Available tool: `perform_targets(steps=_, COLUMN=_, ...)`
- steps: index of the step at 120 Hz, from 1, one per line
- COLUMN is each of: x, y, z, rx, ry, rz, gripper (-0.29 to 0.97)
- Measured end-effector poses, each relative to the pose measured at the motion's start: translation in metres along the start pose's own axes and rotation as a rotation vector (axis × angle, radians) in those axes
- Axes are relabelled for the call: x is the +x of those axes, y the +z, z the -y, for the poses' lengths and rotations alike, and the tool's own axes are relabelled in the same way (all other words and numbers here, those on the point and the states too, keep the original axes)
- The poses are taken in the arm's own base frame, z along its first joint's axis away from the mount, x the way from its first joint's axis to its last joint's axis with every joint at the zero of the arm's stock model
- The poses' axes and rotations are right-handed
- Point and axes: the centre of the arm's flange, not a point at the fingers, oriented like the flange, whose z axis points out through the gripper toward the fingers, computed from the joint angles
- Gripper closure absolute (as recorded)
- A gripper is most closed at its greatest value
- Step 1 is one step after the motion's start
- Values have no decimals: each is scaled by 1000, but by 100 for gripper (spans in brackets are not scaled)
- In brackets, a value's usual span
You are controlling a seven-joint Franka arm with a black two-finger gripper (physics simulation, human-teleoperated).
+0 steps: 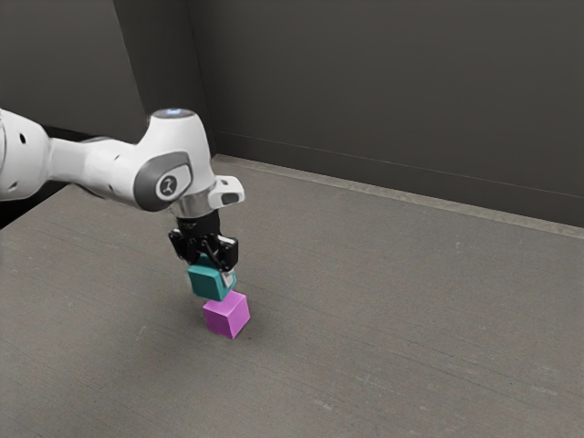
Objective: Pick up the blue block with one arm, and put the blue block on the pink block with one arm
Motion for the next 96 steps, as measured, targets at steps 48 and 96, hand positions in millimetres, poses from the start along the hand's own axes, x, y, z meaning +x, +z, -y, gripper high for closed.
perform_targets(steps=48, x=-7, y=0, z=-20, rx=40, ry=5, rz=15, gripper=36)
perform_targets(steps=96, x=-10, y=11, z=-27, rx=30, ry=57, rz=54, gripper=36)
